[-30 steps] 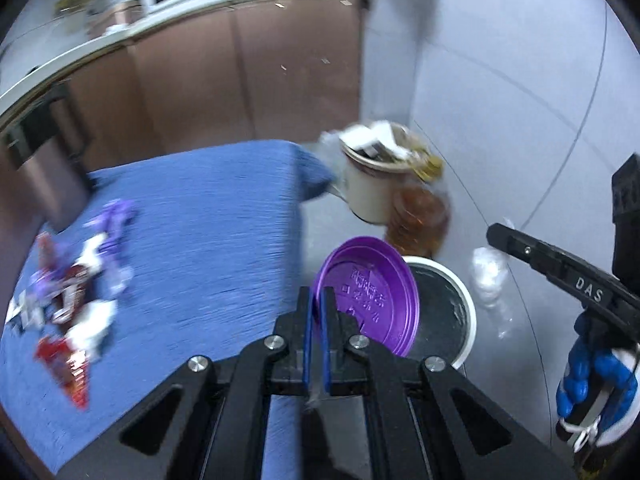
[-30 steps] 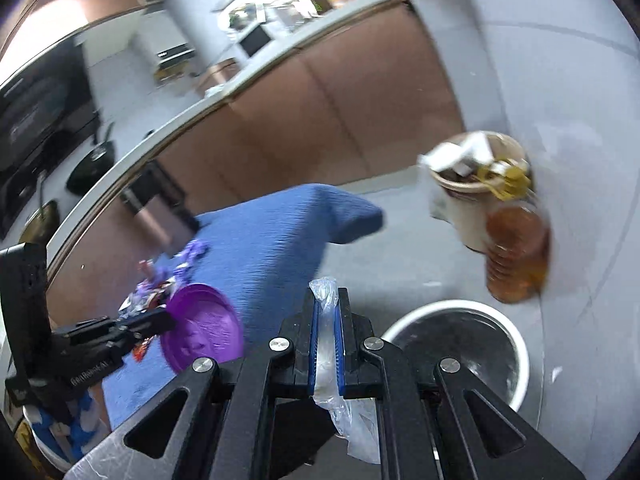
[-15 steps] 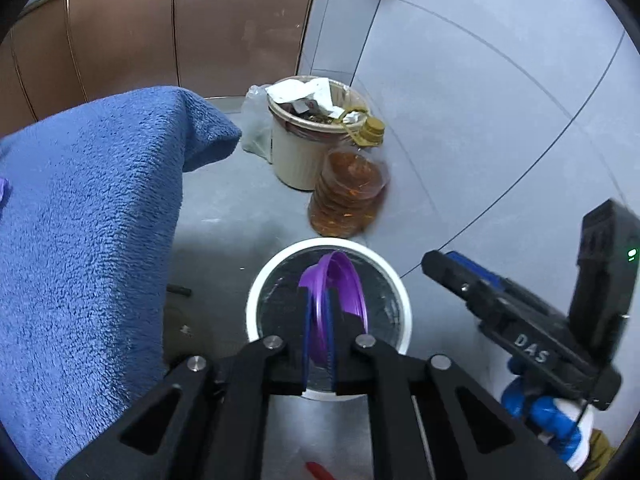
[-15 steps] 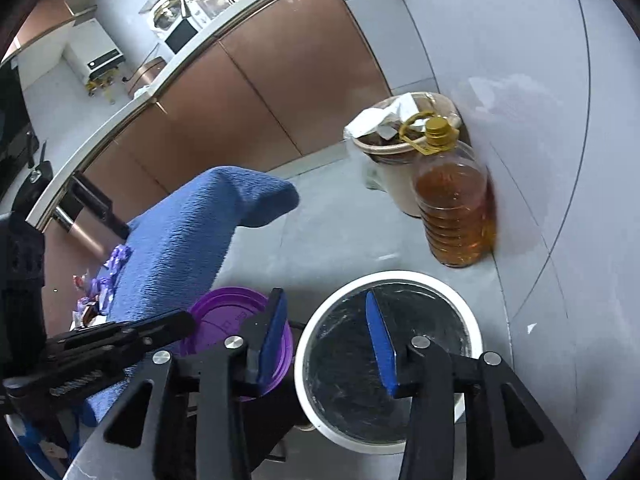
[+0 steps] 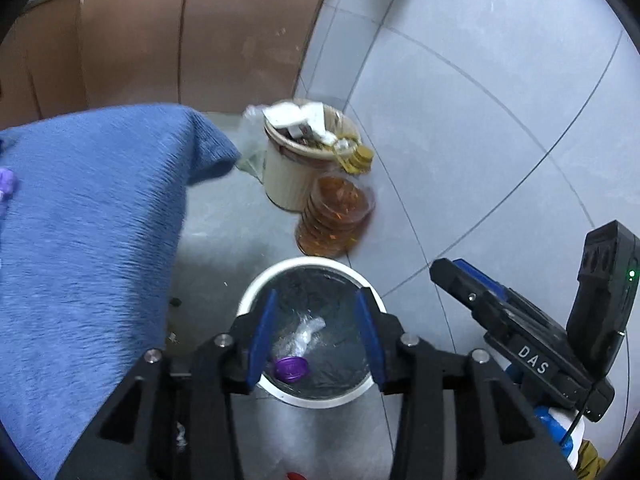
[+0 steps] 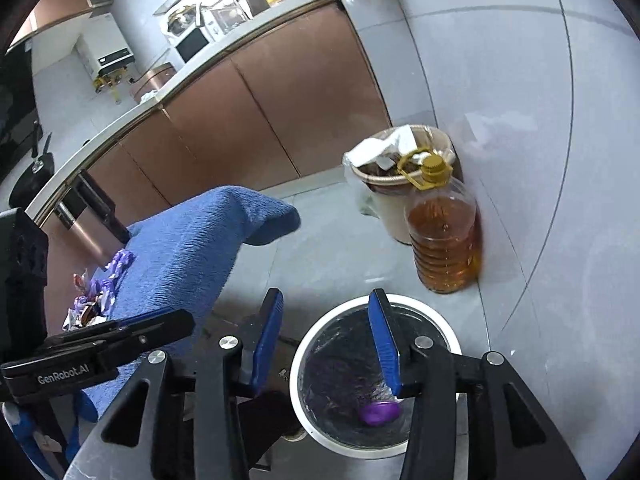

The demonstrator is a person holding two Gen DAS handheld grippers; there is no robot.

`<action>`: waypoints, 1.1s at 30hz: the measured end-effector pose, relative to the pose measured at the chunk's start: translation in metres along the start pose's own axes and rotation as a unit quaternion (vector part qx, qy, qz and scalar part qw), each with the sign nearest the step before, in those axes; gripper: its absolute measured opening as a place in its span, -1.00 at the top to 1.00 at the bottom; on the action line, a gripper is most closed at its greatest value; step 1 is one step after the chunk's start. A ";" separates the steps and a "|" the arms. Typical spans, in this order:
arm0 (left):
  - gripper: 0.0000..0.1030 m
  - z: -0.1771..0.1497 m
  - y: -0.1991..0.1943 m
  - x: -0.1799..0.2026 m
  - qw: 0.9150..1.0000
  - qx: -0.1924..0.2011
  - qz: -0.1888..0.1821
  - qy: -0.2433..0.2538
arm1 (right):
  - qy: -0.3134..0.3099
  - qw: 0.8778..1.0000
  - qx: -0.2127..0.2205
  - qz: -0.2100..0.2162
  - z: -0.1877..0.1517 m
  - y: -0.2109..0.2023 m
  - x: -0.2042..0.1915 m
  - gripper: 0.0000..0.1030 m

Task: Collect trash
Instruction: 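Open both grippers to drop the lid and wrapper into the bin, then move both grippers back to the trash on the towel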

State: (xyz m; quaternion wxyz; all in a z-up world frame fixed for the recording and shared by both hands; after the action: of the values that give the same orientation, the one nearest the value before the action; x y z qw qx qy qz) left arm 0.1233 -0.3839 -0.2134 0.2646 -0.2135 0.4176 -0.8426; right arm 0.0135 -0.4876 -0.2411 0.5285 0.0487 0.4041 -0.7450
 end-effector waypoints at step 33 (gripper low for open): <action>-0.02 -0.116 -0.131 -0.328 0.936 0.089 0.247 -0.234 | -0.227 0.949 -0.094 0.198 -0.011 0.090 -0.300 0.11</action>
State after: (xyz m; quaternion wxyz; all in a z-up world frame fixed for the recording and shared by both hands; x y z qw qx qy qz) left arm 0.2733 -0.0435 -0.2169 0.5728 -0.2706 0.3067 -0.7103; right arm 0.2153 -0.2664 -0.1480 0.7451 -0.0925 0.3240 -0.5756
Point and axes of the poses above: each gripper's, at about its wrist camera, not at the fingertips, and y roughly the way its jaws point, x to its right, z to its top, the point moved 5 cm from there along y, roughly the way its jaws point, and after that the axes turned 9 degrees about z, right-handed, at the moved point
